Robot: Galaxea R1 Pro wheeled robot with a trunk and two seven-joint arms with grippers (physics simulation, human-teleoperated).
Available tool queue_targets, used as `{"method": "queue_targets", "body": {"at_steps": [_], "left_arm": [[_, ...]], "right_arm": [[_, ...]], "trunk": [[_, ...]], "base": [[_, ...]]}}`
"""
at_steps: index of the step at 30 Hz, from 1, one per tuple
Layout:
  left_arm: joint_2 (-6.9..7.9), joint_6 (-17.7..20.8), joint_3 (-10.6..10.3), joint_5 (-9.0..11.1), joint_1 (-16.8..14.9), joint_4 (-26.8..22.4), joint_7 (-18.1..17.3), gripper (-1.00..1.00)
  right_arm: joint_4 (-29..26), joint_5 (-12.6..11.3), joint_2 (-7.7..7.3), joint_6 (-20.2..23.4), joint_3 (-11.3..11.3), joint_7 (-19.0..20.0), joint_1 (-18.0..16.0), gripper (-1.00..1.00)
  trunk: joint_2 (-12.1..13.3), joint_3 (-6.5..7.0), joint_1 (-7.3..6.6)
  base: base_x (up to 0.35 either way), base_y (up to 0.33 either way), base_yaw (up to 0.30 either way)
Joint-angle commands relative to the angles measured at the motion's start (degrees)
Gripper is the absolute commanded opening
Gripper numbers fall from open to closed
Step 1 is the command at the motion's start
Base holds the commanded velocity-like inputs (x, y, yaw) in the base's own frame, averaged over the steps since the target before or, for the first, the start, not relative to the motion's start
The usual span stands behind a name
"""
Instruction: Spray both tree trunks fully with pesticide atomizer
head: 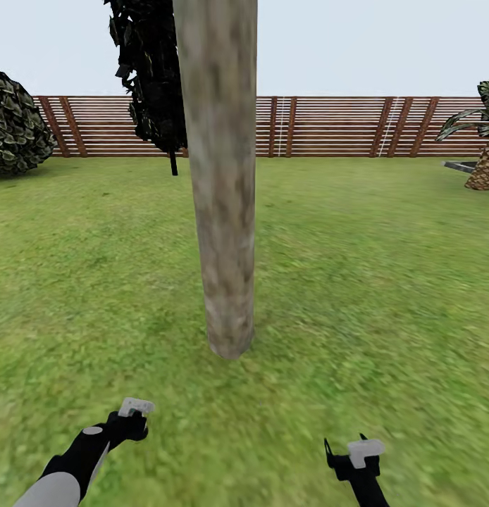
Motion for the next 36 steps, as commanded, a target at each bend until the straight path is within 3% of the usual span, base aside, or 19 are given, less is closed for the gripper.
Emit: {"method": "queue_targets", "body": {"at_steps": [1, 14, 29, 36], "left_arm": [[0.0, 0.0, 0.0, 0.4, 0.0, 0.0, 0.0, -1.0], [-0.02, 0.3, 0.1, 1.0, 0.1, -0.7, 0.1, -1.0], [-0.22, 0.3, -0.2, 0.9, 0.1, -0.4, 2.2, -1.0], [-0.21, 0.4, -0.4, 0.5, 0.1, -0.1, 2.3, -1.0]], "right_arm": [[0.0, 0.0, -0.04, -0.4, 0.0, 0.0, 0.1, 1.0], [2.5, -0.2, -0.09, -0.9, -0.1, -0.1, 0.3, 1.0], [2.4, -0.2, 0.08, -0.9, -0.1, -0.1, 0.3, 1.0], [2.4, -0.2, 0.14, -0.9, -0.1, -0.1, 0.3, 1.0]], "trunk": [[0.0, 0.0, 0.0], [0.0, 0.0, 0.0], [0.0, 0.0, 0.0], [0.0, 0.0, 0.0]], "base": [[0.0, 0.0, 0.0], [0.011, -0.01, 0.0], [0.062, -0.249, -0.002], [0.213, -0.214, -0.209]]}}
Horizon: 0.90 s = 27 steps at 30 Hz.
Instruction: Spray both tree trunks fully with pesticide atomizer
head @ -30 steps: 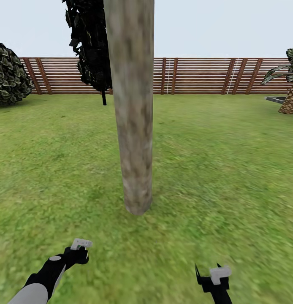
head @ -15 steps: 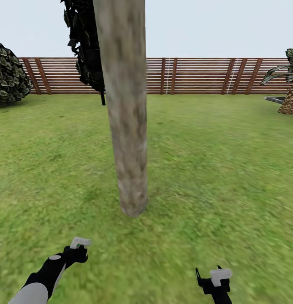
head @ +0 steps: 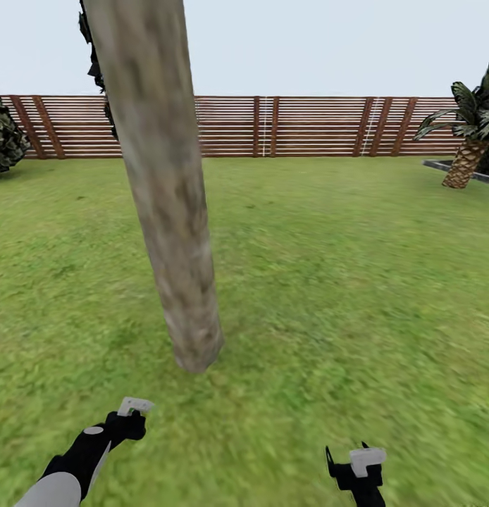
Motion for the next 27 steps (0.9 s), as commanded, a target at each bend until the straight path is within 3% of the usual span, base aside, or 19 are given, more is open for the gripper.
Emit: {"method": "queue_targets", "body": {"at_steps": [1, 2, 3, 7, 16, 19, 23, 27], "left_arm": [[0.0, 0.1, 0.0, 0.0, 0.0, 0.0, 0.0, -1.0], [0.0, 0.1, 0.0, 0.0, 0.0, 0.0, 0.0, -1.0], [-1.11, 9.8, -0.5, -0.3, -0.3, -0.8, -0.1, -1.0], [-1.22, 9.8, -0.4, -0.2, -0.3, -0.8, -0.1, -1.0], [-1.41, 11.0, -0.3, -0.2, -0.9, -0.9, -0.1, -1.0], [-3.0, 15.3, -0.3, -0.1, -2.6, -1.0, -0.1, -1.0], [-4.36, 17.2, -0.3, -0.2, -5.1, -0.9, -0.1, -1.0], [-2.22, 17.4, -0.4, -0.4, -5.4, -1.1, -0.2, -1.0]], "right_arm": [[0.0, 0.0, 0.02, 0.0, 0.0, 0.0, 0.0, 1.0], [0.1, 0.0, 0.02, 0.0, 0.0, 0.0, 0.0, 1.0], [0.3, 0.0, 0.22, 0.0, 0.0, -0.1, 0.0, 1.0], [0.3, 0.0, 0.22, 0.0, 0.0, 0.0, 0.0, 1.0], [0.2, 0.0, 0.1, 0.0, 0.0, 0.0, 0.0, 1.0], [0.2, 0.0, 0.05, 0.0, 0.0, 0.0, 0.0, 1.0], [0.2, 0.0, -0.04, 0.0, -0.1, -0.1, 0.0, 1.0], [0.2, 0.0, -0.05, 0.0, -0.1, -0.1, 0.0, 1.0]], "trunk": [[0.0, 0.0, 0.0], [0.0, 0.0, 0.0], [0.0, 0.0, 0.0], [0.0, 0.0, 0.0], [0.0, 0.0, 0.0], [0.0, 0.0, 0.0], [0.0, 0.0, 0.0], [0.0, 0.0, 0.0]], "base": [[0.204, -0.213, -0.271], [0.201, -0.214, -0.272], [-0.119, 0.0, -0.05], [-0.231, 0.0, -0.013], [-0.011, 0.0, 0.0], [0.0, 0.0, 0.0], [0.0, 0.0, 0.0], [0.0, 0.0, -0.106]]}}
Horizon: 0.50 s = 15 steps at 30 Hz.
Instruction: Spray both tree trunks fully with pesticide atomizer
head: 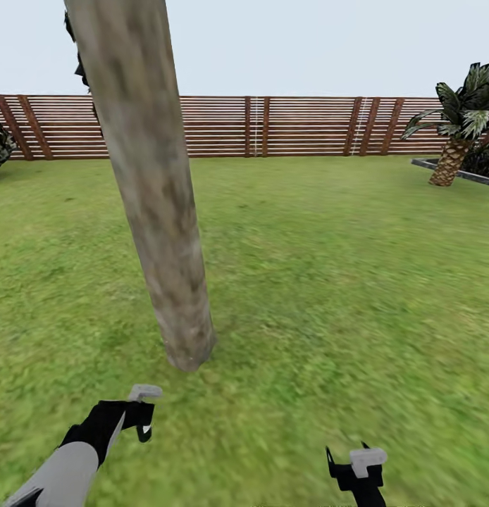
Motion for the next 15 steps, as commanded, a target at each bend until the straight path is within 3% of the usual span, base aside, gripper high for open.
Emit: {"method": "queue_targets", "body": {"at_steps": [1, 4, 10, 15], "left_arm": [[1.24, 0.1, 0.0, 0.3, 0.1, 0.0, 0.0, -1.0], [1.73, 0.1, -0.1, 0.3, 0.3, 0.1, 0.0, -1.0], [-0.03, 0.0, 0.1, 0.5, 0.0, 0.1, 0.1, -1.0], [-0.78, 0.0, 0.1, 0.6, -1.2, 0.0, -0.1, -1.0]], "right_arm": [[0.0, 0.0, 0.0, 0.0, 0.0, 0.0, 0.0, 1.0], [0.0, 0.0, 0.0, 0.0, 0.0, 0.0, 0.0, 1.0], [0.0, 0.0, 0.0, 0.0, 0.0, 0.0, 0.0, 1.0], [0.1, 0.0, 0.0, 0.0, 0.0, 0.0, 0.0, 1.0]], "trunk": [[0.0, 0.0, 0.0], [0.0, 0.0, 0.0], [0.0, 0.0, 0.0], [0.0, 0.0, 0.0]], "base": [[-0.03, 0.0, -0.273], [-0.205, 0.0, -0.228], [-0.312, 0.0, -0.029], [-0.044, 0.0, -0.001]]}}
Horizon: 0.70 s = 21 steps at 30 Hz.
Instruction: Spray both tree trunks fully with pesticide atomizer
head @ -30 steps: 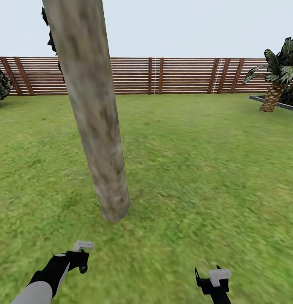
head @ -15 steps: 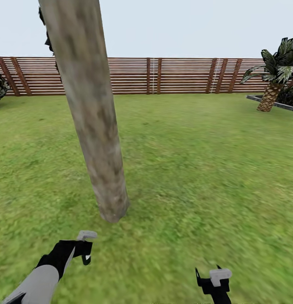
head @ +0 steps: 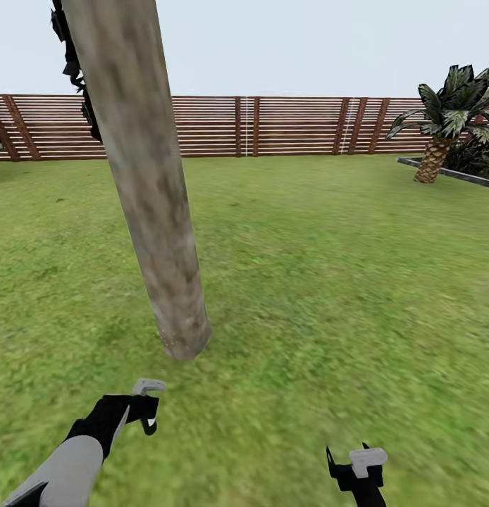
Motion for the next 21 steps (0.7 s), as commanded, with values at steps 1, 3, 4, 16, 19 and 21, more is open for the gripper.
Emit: {"method": "queue_targets", "body": {"at_steps": [1, 3, 4, 16, 19, 21], "left_arm": [[0.08, 0.1, 0.0, -0.1, -1.4, 0.0, 0.0, -1.0], [0.51, 0.2, 0.0, -0.1, -2.3, 0.1, 0.0, -1.0], [0.74, 0.3, 0.0, -0.1, -2.7, 0.0, 0.0, -1.0], [-1.45, 1.2, -0.8, -0.1, -4.3, -1.2, 0.0, -1.0], [-1.26, 1.4, -1.5, 0.0, -5.7, -1.2, -0.2, -1.0], [2.37, 1.9, -1.4, 0.4, -6.1, -1.3, -0.4, -1.0]], "right_arm": [[0.0, 0.0, 0.0, 0.0, 0.0, 0.0, 0.0, 1.0], [0.0, 0.0, 0.0, 0.0, 0.0, 0.0, 0.0, 1.0], [0.0, 0.0, -0.02, 0.0, 0.0, 0.0, 0.0, 1.0], [0.0, 0.0, 0.09, 0.0, 0.1, 0.1, 0.0, 1.0], [0.0, 0.0, 0.12, 0.0, 0.1, 0.1, 0.0, 1.0], [0.0, 0.0, 0.11, 0.0, 0.1, 0.1, 0.0, 1.0]], "trunk": [[0.0, 0.0, 0.0], [0.0, 0.0, 0.0], [0.0, 0.0, 0.0], [0.0, 0.0, 0.0], [0.0, 0.0, 0.0], [0.0, 0.0, 0.0]], "base": [[-0.004, 0.0, 0.0], [-0.002, 0.0, 0.0], [-0.001, 0.0, -0.005], [0.0, 0.0, -0.104], [0.0, 0.0, -0.001], [0.0, 0.0, 0.0]]}}
